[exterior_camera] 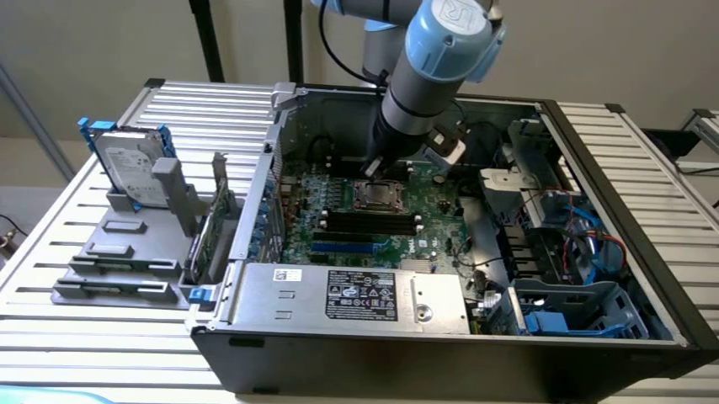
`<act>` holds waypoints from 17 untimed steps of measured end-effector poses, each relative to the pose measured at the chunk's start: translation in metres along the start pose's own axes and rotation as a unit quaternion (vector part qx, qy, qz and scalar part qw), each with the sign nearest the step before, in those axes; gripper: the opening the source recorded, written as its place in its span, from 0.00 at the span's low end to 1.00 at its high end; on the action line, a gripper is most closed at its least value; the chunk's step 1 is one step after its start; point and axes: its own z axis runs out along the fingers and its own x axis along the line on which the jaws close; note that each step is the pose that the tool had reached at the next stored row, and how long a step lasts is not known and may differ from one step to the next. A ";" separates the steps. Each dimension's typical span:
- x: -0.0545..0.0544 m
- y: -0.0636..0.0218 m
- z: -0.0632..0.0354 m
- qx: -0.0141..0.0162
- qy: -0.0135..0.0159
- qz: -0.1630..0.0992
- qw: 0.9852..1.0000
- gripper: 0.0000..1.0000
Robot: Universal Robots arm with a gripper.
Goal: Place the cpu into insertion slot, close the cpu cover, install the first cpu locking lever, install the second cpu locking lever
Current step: 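Install the second cpu locking lever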
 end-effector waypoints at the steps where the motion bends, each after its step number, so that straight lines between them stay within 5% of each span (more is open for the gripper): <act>1: -0.002 0.0011 -0.0009 0.000 0.000 0.000 1.000 0.11; 17: -0.034 0.0183 -0.0477 0.002 -0.001 0.001 1.000 0.11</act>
